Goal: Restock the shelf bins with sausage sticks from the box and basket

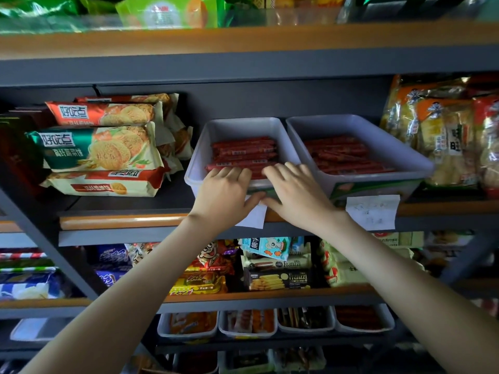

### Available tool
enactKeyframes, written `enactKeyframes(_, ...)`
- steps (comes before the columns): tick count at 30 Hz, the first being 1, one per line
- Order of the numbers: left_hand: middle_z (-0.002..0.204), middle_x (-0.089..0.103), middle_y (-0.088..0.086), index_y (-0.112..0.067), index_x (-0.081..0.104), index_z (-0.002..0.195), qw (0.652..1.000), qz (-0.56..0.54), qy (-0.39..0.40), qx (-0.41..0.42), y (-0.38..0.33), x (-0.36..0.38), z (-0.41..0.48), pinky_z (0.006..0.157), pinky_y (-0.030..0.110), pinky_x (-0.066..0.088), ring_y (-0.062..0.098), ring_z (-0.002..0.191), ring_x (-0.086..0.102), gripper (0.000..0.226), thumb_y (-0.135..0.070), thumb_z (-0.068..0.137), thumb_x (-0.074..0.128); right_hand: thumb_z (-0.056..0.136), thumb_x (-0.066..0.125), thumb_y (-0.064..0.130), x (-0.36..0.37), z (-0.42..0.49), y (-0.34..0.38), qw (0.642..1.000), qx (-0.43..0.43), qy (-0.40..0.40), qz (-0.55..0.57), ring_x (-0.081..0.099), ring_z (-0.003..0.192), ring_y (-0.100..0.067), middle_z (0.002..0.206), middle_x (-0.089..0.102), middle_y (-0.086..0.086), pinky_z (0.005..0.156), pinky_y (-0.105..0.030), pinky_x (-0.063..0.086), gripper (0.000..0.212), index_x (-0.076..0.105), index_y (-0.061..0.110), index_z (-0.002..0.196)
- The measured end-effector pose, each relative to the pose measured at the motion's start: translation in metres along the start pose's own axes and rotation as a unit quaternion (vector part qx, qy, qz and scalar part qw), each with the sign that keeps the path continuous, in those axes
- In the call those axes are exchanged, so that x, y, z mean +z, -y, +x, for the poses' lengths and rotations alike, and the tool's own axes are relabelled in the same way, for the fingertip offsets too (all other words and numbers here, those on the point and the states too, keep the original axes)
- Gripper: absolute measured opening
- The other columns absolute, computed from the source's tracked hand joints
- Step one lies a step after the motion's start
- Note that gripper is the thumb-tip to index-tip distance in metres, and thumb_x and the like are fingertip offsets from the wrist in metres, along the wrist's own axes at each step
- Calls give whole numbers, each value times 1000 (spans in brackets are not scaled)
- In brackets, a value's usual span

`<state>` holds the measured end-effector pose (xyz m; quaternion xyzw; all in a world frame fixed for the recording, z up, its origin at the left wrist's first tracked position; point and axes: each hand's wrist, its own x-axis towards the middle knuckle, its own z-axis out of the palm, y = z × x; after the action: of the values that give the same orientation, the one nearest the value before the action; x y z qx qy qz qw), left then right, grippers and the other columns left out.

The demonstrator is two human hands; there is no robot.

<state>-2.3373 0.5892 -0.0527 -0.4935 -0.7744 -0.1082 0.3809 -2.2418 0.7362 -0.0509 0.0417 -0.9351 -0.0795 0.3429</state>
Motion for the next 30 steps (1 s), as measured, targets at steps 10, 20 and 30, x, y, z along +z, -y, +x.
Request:
enactKeyframes(10,62,60,6,-6,59,71,996,9,-60,62,16,3,5,50,25,44,26,54,59,40,-44,80,48,65,77,-3,-11,7,-9,999,-4,-3,50,57,73,-27,73,61,-5,65,-28,31,29,56,9,80)
enactKeyframes(20,67,60,7,-7,58,73,995,-31,-45,82,20,5,4,62,29,29,27,62,59,34,-38,82,54,69,75,-1,-1,-2,-4,996,21,-20,79,54,73,-26,73,59,-4,65,-32,40,24,57,8,81)
enactKeyframes(30,67,61,9,-5,58,73,998,-42,-16,47,16,-2,-1,58,30,45,29,62,60,39,-43,80,50,74,69,-2,-8,2,2,997,18,42,69,55,84,-29,86,61,-6,68,-32,27,24,55,9,91)
